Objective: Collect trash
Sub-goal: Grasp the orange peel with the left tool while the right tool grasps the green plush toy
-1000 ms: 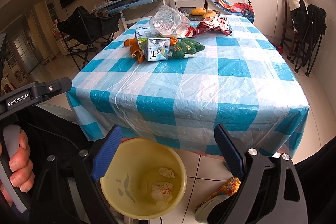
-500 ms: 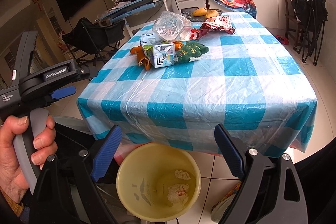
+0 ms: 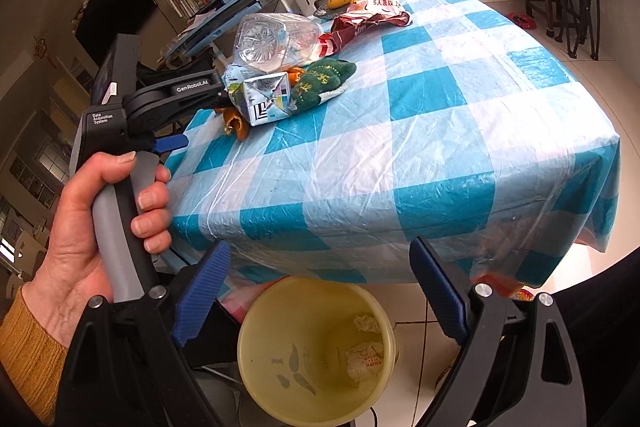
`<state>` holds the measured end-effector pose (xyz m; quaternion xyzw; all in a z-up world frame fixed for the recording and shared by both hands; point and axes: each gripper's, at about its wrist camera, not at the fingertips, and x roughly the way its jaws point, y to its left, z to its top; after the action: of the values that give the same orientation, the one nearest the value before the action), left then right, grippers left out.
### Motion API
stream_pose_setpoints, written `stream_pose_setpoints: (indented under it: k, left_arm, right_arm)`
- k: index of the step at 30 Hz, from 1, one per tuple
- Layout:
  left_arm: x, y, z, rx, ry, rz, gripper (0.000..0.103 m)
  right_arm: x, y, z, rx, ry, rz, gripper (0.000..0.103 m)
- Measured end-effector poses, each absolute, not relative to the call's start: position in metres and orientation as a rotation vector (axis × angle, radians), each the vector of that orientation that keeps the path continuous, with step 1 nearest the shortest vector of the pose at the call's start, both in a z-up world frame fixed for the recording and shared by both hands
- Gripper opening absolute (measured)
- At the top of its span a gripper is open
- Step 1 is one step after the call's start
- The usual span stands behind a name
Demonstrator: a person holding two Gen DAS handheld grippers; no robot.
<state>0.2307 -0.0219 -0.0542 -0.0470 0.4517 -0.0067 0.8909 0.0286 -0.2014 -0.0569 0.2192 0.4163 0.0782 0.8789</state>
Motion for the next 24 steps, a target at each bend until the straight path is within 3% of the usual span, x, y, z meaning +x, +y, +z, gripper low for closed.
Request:
stream_pose_setpoints:
  k: [5,8,10,14,22,24]
  left_arm:
    - [0.241,-0.033,-0.065,-0.077,0.942,-0.032,0.084]
    - [0.239,-0.044,-0.063,-0.033,0.924,-0.107,0.057]
    - [0.235,-0.048,-0.063,-0.014,0.926,-0.151,0.03]
    - [0.226,-0.031,-0.061,-0.077,0.944,-0.201,0.021]
    - [0.196,0.003,-0.057,-0.169,0.99,-0.219,0.02]
    - [0.192,0.002,-0.057,-0.164,0.999,-0.228,0.02]
  right_arm:
    - [0.034,-0.196,-0.052,0.412,0.854,0.159,0.087]
    - [0.038,-0.193,-0.044,0.371,0.829,0.161,0.087]
    - [0.043,-0.194,-0.038,0.365,0.815,0.158,0.087]
    - [0.062,-0.204,-0.028,0.374,0.796,0.137,0.087]
    - [0.126,-0.206,-0.029,0.323,0.807,0.094,0.087]
    - [0.139,-0.207,-0.035,0.315,0.818,0.072,0.081]
